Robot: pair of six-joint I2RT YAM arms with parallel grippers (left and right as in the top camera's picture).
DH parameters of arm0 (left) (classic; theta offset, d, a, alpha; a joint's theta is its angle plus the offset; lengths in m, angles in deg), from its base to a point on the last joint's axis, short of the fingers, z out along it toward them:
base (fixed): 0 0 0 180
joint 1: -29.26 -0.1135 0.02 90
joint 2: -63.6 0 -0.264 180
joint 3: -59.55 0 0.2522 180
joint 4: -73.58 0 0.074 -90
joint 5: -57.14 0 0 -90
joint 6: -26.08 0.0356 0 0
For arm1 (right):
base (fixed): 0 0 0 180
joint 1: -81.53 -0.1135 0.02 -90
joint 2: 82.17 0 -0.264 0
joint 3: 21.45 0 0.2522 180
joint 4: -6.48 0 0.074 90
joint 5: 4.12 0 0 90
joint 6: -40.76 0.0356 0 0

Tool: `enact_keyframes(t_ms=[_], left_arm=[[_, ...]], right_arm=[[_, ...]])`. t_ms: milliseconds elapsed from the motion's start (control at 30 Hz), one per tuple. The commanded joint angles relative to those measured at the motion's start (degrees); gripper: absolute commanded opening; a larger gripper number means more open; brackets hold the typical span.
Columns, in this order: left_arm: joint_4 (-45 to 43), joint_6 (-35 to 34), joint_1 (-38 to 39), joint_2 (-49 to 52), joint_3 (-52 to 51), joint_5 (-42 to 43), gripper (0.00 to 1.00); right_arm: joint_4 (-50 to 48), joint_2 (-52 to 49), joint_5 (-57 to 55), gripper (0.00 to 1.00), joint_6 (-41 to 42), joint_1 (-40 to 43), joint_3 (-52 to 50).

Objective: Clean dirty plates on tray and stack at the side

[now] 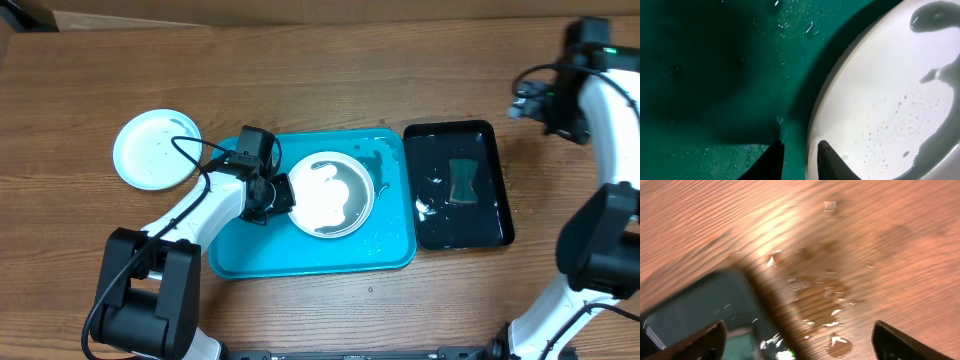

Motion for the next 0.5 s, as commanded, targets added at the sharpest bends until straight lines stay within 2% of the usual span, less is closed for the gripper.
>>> enact_keyframes(t_ms=[0,133,267,400,467], left_arm=[[-0.4,0.7,1.3,1.5,-0.5,-1.2,0.22],[-0.5,0.7,1.4,1.9,-0.5,-1.1,0.18],[-0.4,0.7,1.4,1.9,-0.4,-1.0,0.04],[1.5,0.7,1.4,1.9,1.5,-1.6,0.04],[5.3,0.8,1.4,1.9,4.8,-4.4,0.04]], right_arm=[[0.4,1.1,3.8,1.0,0.7,4.6,0.2],[0.2,1.1,4.6,1.0,0.7,7.4,0.2],[-0.4,1.1,4.6,1.0,0.7,8.5,0.2],[-0.7,1.1,4.6,1.0,0.7,8.5,0.2],[-0.7,1.1,4.6,1.0,0.7,8.5,0.2]])
